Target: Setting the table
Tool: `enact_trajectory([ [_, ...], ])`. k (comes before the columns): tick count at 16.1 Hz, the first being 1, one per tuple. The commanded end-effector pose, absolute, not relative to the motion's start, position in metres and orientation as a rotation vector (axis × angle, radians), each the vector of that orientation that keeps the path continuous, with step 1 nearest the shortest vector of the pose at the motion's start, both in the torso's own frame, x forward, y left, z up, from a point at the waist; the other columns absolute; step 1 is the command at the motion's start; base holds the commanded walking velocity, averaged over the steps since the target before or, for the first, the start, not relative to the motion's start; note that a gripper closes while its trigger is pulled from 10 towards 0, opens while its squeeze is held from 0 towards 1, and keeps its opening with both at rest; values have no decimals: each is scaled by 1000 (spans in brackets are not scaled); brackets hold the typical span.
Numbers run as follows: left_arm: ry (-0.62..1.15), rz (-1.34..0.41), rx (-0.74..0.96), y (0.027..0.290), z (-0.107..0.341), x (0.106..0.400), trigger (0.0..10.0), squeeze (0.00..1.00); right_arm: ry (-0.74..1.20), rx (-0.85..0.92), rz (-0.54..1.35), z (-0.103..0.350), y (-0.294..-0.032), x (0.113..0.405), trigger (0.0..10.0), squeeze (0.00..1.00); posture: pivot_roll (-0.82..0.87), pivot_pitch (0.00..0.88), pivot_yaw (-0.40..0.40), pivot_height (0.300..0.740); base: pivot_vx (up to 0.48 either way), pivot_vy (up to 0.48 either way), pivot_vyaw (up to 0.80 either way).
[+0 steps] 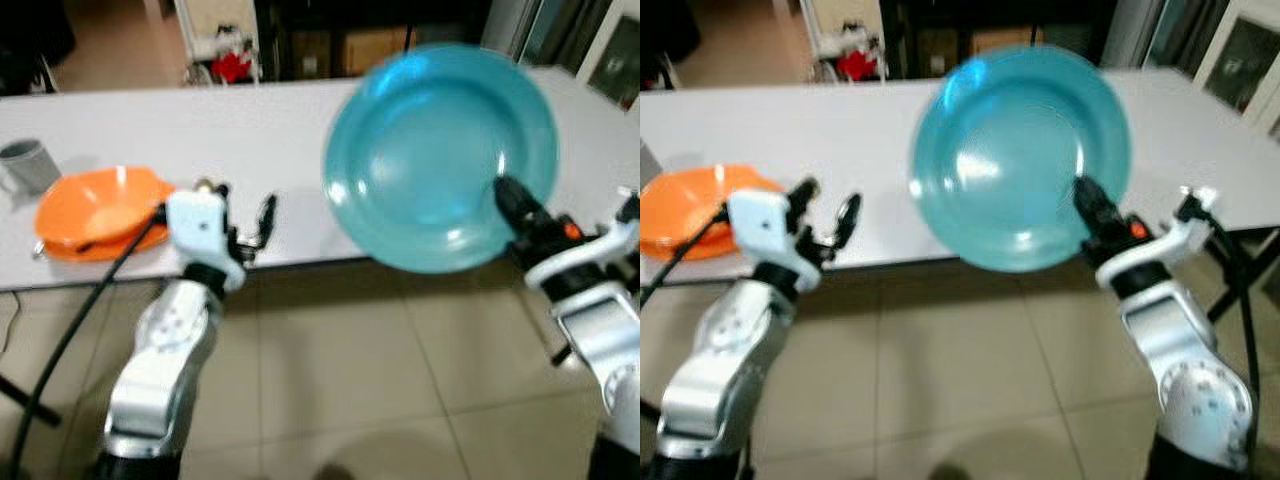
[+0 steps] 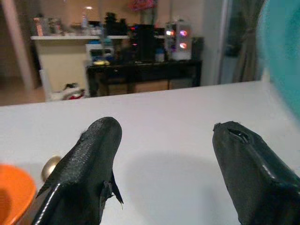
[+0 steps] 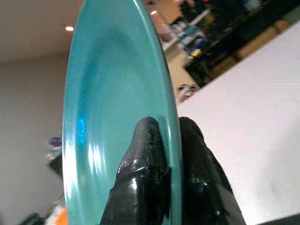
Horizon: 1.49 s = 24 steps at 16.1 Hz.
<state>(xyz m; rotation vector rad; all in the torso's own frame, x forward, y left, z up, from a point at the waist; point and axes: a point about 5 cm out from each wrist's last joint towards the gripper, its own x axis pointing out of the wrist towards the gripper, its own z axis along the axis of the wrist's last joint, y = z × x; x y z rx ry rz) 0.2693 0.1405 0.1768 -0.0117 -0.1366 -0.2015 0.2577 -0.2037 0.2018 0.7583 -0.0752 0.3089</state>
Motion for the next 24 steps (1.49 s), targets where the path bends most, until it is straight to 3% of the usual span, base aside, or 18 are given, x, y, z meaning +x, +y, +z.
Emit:
enact_trajectory([
  [1, -127, -202, -22, 140, 177, 269, 10000, 0, -94, 766, 307, 207, -208, 257, 10000, 0, -14, 0, 28, 740, 0, 0, 0],
  [6, -140, -242, -22, 139, 179, 269, 10000, 0, -91, 663, 286, 213, -204, 258, 10000, 0, -15, 0, 33, 740, 0, 0, 0],
  [10, -114, -243, -18, 137, 174, 269, 10000, 0, -18, 466, 212, 202, -199, 262, 10000, 0, -18, 0, 41, 740, 330, 0, -383],
  [15, -107, -219, -1, 143, 173, 269, 10000, 0, -37, 379, 117, 197, -201, 268, 10000, 0, -6, 0, 41, 740, 379, 0, -316],
  [22, -104, -185, 4, 150, 171, 268, 10000, 0, 0, 386, 254, 193, -189, 267, 10000, 0, 7, 0, 29, 740, 384, 0, 0],
  [24, -103, -164, 7, 156, 171, 266, 10000, 0, 22, 364, 306, 192, -183, 266, 10000, 0, 18, 0, 22, 740, 382, 0, 800],
])
